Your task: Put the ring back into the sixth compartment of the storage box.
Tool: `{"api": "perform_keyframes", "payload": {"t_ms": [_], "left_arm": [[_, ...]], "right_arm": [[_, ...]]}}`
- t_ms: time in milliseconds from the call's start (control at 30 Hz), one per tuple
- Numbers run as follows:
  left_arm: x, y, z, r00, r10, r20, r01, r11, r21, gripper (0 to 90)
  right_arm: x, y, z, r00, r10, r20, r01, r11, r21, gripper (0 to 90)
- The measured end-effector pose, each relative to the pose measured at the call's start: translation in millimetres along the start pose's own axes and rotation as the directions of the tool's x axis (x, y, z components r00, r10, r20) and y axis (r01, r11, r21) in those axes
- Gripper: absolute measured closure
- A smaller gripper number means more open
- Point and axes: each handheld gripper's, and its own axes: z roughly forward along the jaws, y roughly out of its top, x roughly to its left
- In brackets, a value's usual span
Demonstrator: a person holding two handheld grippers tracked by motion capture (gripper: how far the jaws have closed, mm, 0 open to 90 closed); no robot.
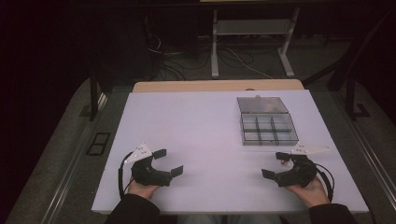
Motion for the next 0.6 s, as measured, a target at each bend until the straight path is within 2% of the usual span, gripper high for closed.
{"api": "perform_keyframes", "payload": {"t_ms": [600], "left_arm": [[-0.4, -1.4, 1.4, 1.0000, -0.001, -0.007, 0.001, 0.9999, 0.013, 0.0]], "right_arm": [[-0.7, 1.8, -2.7, 0.9999, -0.015, 0.008, 0.015, 1.000, 0.022, 0.7]]}}
